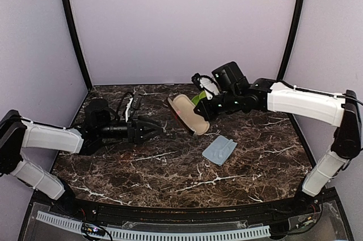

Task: Organize the sunglasses
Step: Place the opened sunglasses case at the center of the board.

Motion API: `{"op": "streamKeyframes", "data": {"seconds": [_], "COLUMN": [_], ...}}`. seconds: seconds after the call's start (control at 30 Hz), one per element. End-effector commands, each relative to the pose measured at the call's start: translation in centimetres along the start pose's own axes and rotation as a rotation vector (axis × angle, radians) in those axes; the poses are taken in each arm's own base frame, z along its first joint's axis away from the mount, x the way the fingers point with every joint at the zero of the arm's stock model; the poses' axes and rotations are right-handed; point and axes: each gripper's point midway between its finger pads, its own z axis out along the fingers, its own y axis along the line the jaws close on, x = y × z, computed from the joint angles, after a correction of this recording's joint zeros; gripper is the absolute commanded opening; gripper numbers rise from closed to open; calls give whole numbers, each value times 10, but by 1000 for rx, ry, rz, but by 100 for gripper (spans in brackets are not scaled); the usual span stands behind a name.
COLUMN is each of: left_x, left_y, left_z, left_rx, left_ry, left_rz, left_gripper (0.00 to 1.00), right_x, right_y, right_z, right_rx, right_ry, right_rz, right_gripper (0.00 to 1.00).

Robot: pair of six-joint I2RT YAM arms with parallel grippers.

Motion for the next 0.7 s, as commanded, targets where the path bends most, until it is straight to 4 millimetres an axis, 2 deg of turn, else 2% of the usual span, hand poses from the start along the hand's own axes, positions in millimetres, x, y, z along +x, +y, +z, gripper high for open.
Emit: {"op": "streamKeyframes", "data": {"seconds": [0.0, 0.17, 0.23, 0.5, 0.67], "left_x": [-10, -22, -25, -27, -26], "left_y": [26, 61, 68, 83, 89], "left_z": [-17, -46, -53, -66, -72], "left_rx": [-259, -559, -626, -752, -797], "left_ry": [-22, -49, -50, -42, -38], "left_rz": [49, 33, 38, 25, 19], "left_gripper": [88, 89, 89, 90, 90], "right_x": [1, 12, 16, 30, 37], "right_y": [-38, -55, -58, -58, -50], "right_z": [16, 37, 45, 74, 89], "right_rx": [218, 370, 429, 592, 653], "right_ry": [35, 100, 123, 207, 247], "right_rz": [-24, -68, -104, -243, -332], "right_gripper": [8, 10, 11, 12, 16]}}
